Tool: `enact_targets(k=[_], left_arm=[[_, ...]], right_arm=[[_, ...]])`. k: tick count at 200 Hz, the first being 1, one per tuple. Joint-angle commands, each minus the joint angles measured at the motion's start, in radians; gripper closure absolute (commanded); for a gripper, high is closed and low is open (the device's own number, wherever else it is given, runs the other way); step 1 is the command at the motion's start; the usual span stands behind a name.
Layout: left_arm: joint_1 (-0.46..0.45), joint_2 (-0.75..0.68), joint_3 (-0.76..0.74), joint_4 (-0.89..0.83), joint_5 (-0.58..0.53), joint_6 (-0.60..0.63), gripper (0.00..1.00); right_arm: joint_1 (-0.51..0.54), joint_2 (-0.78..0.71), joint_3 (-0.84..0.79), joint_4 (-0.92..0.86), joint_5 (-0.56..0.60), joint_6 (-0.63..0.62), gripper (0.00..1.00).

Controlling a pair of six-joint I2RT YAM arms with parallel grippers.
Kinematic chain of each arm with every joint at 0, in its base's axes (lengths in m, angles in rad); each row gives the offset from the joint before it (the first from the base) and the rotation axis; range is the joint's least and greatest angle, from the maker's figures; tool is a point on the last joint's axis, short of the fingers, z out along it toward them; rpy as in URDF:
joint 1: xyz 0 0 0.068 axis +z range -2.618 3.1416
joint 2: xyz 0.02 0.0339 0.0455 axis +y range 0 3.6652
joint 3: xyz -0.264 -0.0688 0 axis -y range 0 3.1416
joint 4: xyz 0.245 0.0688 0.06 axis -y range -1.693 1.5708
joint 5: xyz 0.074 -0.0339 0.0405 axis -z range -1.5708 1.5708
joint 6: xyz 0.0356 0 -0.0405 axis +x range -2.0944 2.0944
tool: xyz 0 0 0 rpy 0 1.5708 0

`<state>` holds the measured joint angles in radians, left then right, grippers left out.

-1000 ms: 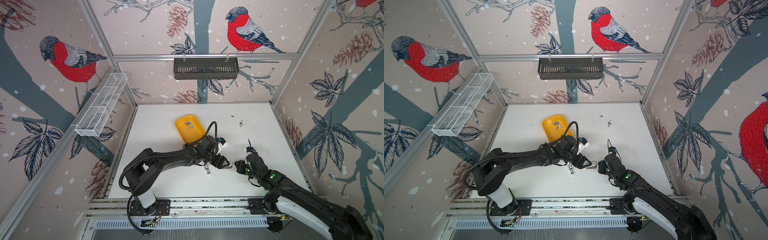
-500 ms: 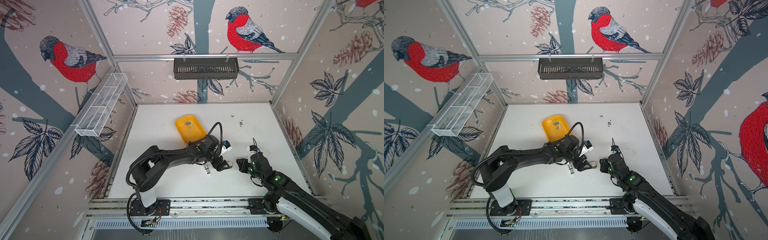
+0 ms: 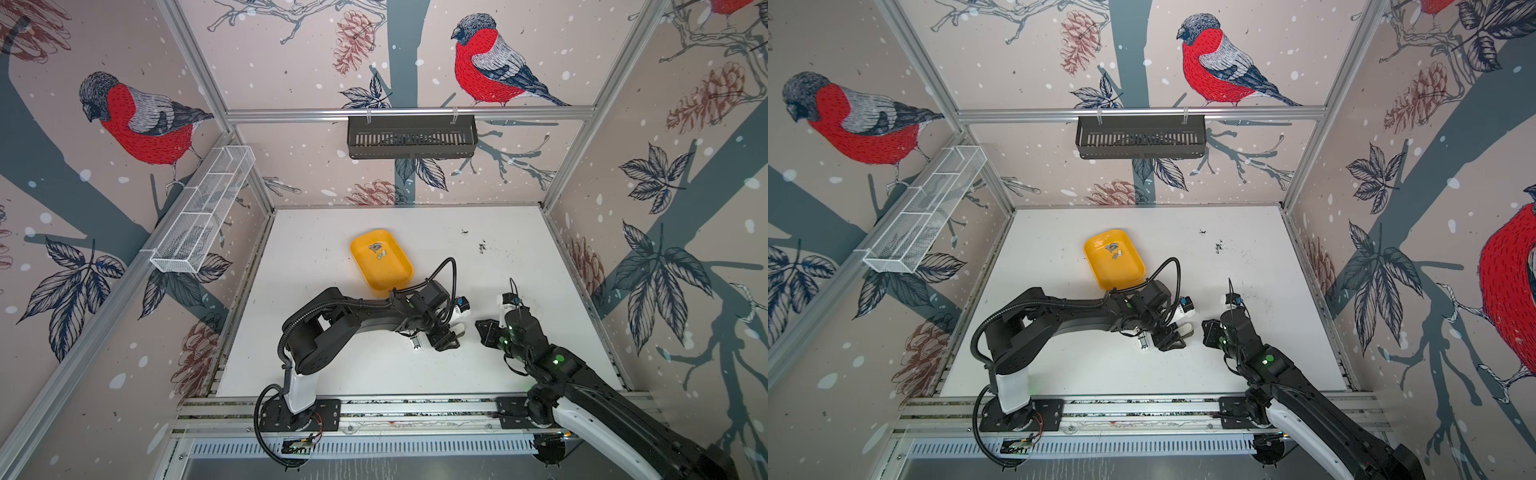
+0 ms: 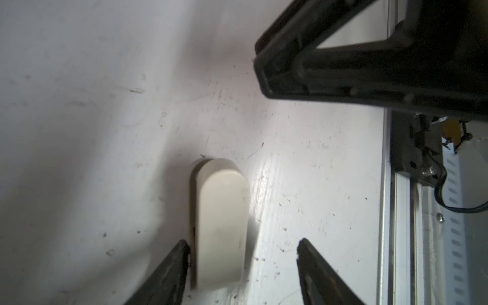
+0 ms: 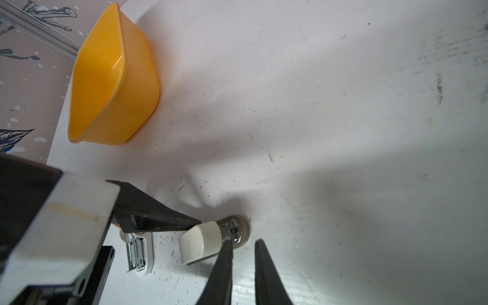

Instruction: Load the staples into the stapler

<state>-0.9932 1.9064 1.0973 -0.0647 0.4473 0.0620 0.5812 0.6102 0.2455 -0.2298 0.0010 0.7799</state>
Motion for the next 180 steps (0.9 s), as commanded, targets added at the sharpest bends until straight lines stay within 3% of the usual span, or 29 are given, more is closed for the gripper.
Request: enact_targets(k=[1,50,132,180], left_arm=[[-0.009,0.002,-0.009,-0.004,-0.060,0.008,0.38],[-0.039,-0.015,-0.034,0.023,-0.203,-0.041,0.46],[-0.096,-0.003,-0.032,0.000,-0.312,-0.051,0.59],[-0.104,-0.027,-0.047,0.000,-0.354,-0.069,0.71]], right_arm=[[-0.003,0.000,-0.003,0.013,-0.009,-0.007,0.82],[-0.004,-0.001,-0.011,0.017,-0.011,-0.002,0.82],[-0.006,-0.008,-0.025,0.025,-0.015,0.011,0.82],[-0.041,-0.022,-0.036,0.077,-0.113,0.043,0.79]])
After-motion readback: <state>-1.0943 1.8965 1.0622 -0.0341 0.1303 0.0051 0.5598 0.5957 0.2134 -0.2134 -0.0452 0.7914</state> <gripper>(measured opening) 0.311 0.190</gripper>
